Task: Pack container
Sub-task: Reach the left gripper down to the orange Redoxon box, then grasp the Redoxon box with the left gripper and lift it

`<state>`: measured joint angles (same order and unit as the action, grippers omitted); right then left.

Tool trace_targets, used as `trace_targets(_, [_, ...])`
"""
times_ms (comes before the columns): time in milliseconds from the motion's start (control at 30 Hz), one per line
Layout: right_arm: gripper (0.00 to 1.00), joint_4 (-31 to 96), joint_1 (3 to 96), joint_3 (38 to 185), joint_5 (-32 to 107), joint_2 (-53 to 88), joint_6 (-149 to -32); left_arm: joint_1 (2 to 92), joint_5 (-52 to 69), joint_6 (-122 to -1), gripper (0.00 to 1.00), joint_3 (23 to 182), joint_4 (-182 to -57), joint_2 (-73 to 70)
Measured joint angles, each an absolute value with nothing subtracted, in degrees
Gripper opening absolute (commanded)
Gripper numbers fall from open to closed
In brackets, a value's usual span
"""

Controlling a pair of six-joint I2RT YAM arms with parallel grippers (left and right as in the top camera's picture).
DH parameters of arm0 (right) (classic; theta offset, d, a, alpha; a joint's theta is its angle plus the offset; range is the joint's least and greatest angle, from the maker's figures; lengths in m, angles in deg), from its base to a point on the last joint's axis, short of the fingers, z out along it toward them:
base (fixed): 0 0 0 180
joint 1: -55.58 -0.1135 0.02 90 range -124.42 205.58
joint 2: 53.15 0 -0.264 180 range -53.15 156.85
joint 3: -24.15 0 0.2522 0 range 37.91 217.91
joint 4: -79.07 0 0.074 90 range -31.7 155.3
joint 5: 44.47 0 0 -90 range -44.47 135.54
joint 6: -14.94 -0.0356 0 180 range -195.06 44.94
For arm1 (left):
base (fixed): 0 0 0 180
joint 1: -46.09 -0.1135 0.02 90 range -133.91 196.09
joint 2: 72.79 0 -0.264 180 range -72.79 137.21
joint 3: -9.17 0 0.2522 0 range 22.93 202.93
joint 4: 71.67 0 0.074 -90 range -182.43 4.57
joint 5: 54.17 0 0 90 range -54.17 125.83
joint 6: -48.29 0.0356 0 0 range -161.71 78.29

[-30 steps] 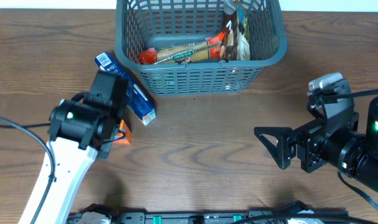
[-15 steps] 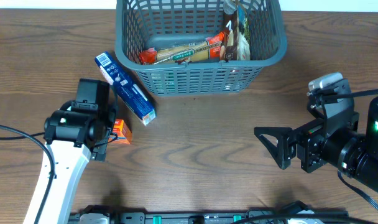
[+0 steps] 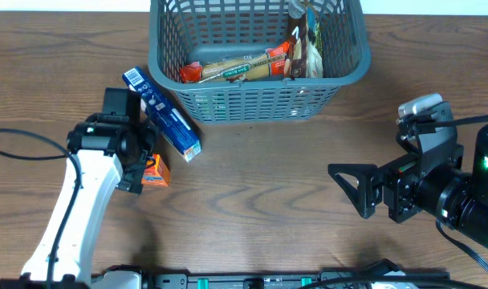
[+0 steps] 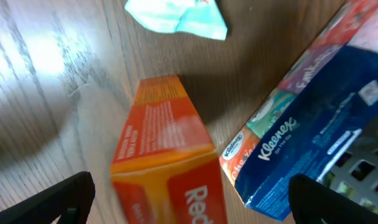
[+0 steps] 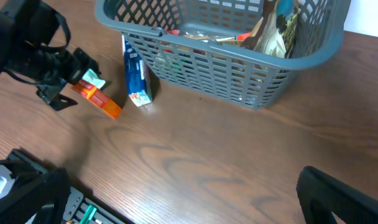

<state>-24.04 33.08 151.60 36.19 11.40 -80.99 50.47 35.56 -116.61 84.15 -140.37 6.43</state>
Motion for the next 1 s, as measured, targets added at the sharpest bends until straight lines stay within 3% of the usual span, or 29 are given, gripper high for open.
trace_targets(233, [0.99,-24.0,33.1,151.6,36.2,11.4,-81.0,50.4,34.0,-116.5,1.00,84.1,-139.7,10.4])
trace_targets(733, [0.99,-24.0,33.1,151.6,36.2,11.4,-81.0,50.4,32.8,-116.4,0.54,84.1,-140.5,13.5])
trace_targets(1000, [0.99,-24.0,33.1,151.6,36.2,11.4,-81.0,49.9,32.3,-115.4,0.39,84.1,-142.0,13.5])
